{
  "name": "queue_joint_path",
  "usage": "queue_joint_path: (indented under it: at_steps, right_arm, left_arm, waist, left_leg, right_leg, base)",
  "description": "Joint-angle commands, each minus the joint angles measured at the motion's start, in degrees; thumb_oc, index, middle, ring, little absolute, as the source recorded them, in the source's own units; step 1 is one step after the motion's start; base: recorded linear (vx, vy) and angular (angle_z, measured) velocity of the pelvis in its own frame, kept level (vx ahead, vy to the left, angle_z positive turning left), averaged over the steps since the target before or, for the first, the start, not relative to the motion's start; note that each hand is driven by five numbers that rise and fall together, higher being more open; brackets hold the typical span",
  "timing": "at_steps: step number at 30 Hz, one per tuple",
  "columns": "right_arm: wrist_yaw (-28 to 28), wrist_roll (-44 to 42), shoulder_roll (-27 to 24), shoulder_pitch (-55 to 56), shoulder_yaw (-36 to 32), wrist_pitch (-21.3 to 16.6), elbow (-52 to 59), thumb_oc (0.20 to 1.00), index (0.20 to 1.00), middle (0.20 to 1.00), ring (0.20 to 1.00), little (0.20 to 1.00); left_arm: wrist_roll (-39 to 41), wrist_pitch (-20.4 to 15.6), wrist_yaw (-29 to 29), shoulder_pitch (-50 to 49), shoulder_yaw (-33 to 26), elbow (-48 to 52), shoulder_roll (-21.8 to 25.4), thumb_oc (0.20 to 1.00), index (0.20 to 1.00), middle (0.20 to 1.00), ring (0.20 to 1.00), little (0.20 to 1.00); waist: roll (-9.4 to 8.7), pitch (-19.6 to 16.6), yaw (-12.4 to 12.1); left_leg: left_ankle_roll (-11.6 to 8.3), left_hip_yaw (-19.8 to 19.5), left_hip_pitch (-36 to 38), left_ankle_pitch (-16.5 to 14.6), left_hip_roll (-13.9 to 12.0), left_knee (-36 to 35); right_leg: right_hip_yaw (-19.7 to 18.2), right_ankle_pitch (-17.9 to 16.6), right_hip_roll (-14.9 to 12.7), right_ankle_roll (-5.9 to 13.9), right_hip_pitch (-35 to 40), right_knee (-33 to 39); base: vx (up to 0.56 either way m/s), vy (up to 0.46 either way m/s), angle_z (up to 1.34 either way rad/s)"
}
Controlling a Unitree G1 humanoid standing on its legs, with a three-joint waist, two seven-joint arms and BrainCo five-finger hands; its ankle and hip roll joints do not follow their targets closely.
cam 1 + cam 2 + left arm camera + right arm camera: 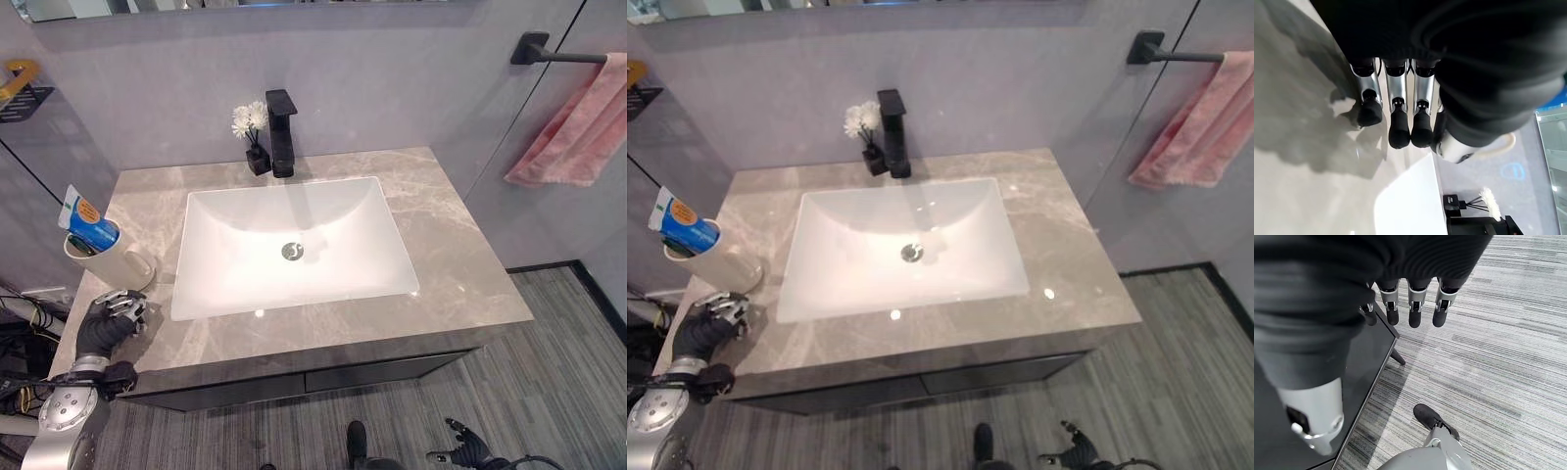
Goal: Put brush and paste in cup on sink, flatten towel.
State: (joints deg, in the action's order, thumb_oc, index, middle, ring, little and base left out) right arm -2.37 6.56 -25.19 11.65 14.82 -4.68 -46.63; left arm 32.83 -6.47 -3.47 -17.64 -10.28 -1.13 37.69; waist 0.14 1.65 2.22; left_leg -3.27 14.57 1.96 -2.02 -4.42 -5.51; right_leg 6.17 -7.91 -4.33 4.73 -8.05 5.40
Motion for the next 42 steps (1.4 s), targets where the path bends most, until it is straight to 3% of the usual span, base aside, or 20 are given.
queue_joint_path:
  at_steps: [1, 17, 26, 42]
  right_arm:
    - [-0.3, 0.9, -0.5, -2.4, -0.1, -0.3, -0.5, 1.0, 1.0, 1.0, 1.0, 1.0]
    - [0.0, -0.2, -2.0, -2.4, 0.1, -0.4, 0.3, 1.0, 1.0, 1.0, 1.0, 1.0]
    - [-0.1, -0.7, -2.3, -2.5, -0.1, -0.6, 0.2, 1.0, 1.0, 1.0, 1.0, 1.0]
    - [-0.6, -1.1, -3.3, -4.4, 1.8, -0.9, 2.3, 1.0, 1.0, 1.0, 1.0, 1.0]
  left_arm:
    - [0.1, -2.0, 0.3, 2.9, -4.5, 1.2, 2.6, 0.2, 0.2, 0.2, 0.2, 0.2]
    - [0.4, -2.9, -2.0, 8.9, -5.9, -2.4, 9.2, 0.2, 0.2, 0.2, 0.2, 0.2]
    - [0.3, -3.7, -3.6, 10.9, -7.0, -3.1, 9.6, 0.2, 0.2, 0.2, 0.2, 0.2]
    - [-0.1, -4.2, -6.9, 23.4, -2.9, -10.6, 14.0, 0.2, 0.2, 0.2, 0.2, 0.2]
  waist:
    - [-0.08, 3.3, 0.4]
    - [-0.76, 5.2, 0.7]
    - [-1.04, 6.4, 0.8]
    - [-2.31, 8.4, 2.3]
  left_leg:
    - [2.16, -3.2, 2.4, -2.5, 2.4, 0.5]
    - [1.64, -3.6, -1.3, -1.1, 2.0, 0.5]
    - [1.83, -3.1, -2.9, -0.7, 2.1, 0.5]
    - [2.04, -2.0, -6.2, -0.8, 1.7, 1.6]
  right_leg:
    - [-1.8, 7.4, -1.2, 3.89, 8.1, -2.4]
    - [-1.6, 6.3, -0.9, 3.93, 5.0, -1.9]
    - [-2.6, 5.7, -0.8, 3.91, 3.1, -1.6]
    - [-4.9, 4.7, -0.4, 3.96, -0.9, -1.9]
  base:
    - [0.01, 0.002, 0.04]
    - [-0.02, -0.002, 0.02]
    - [-0.01, 0.007, -0.04]
    - [-0.02, 0.005, -0.06]
